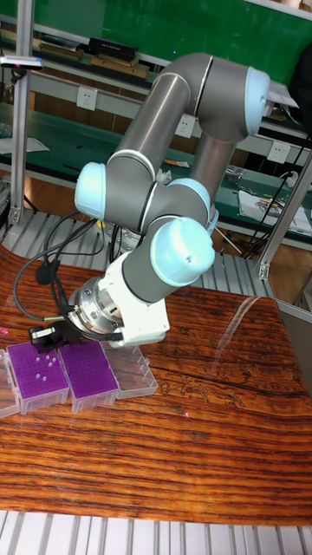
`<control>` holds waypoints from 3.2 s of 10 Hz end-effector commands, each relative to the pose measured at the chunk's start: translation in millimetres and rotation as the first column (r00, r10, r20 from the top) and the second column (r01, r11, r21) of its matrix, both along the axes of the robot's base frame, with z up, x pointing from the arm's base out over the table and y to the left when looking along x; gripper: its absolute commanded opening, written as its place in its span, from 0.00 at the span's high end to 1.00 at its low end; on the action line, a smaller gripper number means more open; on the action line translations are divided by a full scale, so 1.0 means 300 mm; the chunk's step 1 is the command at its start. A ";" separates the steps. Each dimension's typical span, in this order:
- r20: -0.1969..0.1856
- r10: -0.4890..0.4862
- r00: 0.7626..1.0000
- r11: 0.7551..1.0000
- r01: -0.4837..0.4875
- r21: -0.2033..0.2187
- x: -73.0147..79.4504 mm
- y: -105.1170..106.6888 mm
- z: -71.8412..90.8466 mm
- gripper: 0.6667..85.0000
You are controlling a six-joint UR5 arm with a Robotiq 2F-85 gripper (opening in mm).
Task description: Transfer all small pipette tips from one holder to another
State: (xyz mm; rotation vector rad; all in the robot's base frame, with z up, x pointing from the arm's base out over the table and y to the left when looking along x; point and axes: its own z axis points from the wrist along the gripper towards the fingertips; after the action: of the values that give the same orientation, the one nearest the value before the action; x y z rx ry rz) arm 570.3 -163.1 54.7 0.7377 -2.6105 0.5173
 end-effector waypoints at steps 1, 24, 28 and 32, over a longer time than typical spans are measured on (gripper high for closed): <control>0.052 -0.062 0.997 0.998 0.062 0.000 0.011 0.014 0.001 0.88; 0.366 -0.336 0.868 0.886 0.158 0.437 0.230 0.391 0.005 0.99; 0.380 -0.357 0.853 0.870 0.156 0.467 0.273 0.414 -0.003 0.99; 0.374 -0.362 0.854 0.863 0.154 0.481 0.272 0.433 -0.006 0.99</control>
State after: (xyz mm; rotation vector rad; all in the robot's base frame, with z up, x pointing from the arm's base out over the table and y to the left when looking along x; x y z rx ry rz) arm 649.4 -37.1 52.1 0.3981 -3.2521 0.0334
